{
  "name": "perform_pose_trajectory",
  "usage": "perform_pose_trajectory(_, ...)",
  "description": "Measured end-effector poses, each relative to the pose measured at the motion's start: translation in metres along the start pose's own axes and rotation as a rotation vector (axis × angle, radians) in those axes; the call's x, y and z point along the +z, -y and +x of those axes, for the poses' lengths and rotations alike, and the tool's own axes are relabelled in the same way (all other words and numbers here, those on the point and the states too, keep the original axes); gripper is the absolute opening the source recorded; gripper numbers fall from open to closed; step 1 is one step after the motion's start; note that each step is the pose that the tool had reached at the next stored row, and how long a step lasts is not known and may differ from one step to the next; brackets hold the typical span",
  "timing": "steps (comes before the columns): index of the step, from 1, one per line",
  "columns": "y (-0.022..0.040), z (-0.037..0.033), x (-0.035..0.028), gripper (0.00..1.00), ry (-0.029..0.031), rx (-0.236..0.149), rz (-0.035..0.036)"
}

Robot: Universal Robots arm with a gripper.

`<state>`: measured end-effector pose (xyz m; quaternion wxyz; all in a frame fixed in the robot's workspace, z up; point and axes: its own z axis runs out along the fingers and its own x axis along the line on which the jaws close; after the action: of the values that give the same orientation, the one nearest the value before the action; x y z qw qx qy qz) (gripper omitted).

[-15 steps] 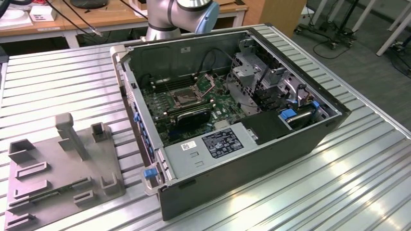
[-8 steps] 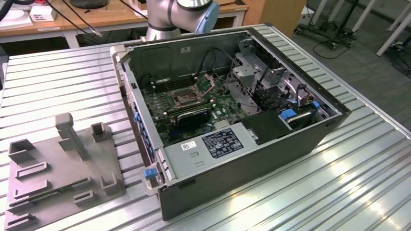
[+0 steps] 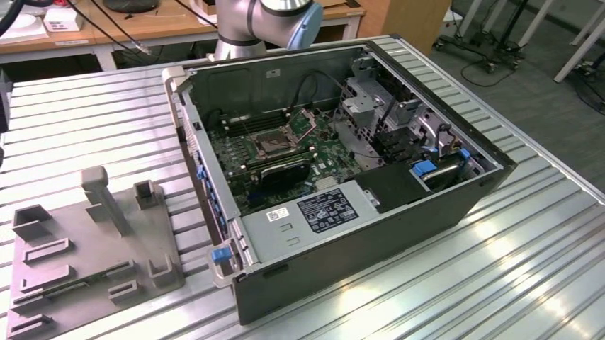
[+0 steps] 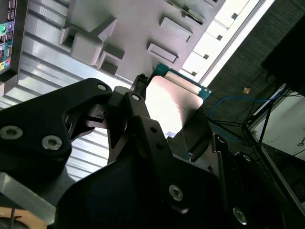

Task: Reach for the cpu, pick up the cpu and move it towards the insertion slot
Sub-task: 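Pick up the cpu and move it towards the insertion slot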

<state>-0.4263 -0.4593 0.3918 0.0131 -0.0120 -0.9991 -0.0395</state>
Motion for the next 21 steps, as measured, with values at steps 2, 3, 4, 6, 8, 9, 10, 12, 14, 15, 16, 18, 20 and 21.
perform_pose_trajectory(2,0.0000,-0.0007,0.0000,0.54,0.0000,0.000,0.0000)
perform_pose_trajectory(3,0.0000,-0.0011,0.0000,0.54,0.0000,0.000,0.0000)
perform_pose_trajectory(4,0.0000,-0.0015,0.0000,0.54,0.0000,0.000,0.0000)
perform_pose_trajectory(6,-0.0001,-0.0022,-0.0001,0.54,-0.0001,0.000,0.0001)
perform_pose_trajectory(8,-0.0001,-0.0030,-0.0001,0.54,0.0000,0.000,0.0000)
perform_pose_trajectory(9,-0.0001,-0.0034,-0.0001,0.54,0.0000,0.000,0.0001)
perform_pose_trajectory(10,-0.0001,-0.0038,-0.0001,0.54,0.0000,0.000,0.0001)
perform_pose_trajectory(12,-0.0001,-0.0048,-0.0002,0.54,-0.0001,0.000,0.0001)
perform_pose_trajectory(14,-0.0001,-0.0058,-0.0002,0.54,0.0000,0.000,0.0000)
perform_pose_trajectory(15,-0.0002,-0.0062,-0.0002,0.54,-0.0001,0.000,0.0000)
perform_pose_trajectory(16,-0.0002,-0.0067,-0.0002,0.54,0.0000,0.000,0.0000)
perform_pose_trajectory(18,-0.0002,-0.0074,-0.0003,0.54,-0.0001,0.000,0.0001)
perform_pose_trajectory(20,-0.0002,-0.0083,-0.0002,0.54,0.0000,0.000,0.0000)
perform_pose_trajectory(21,-0.0002,-0.0088,-0.0003,0.54,0.0000,0.000,0.0000)
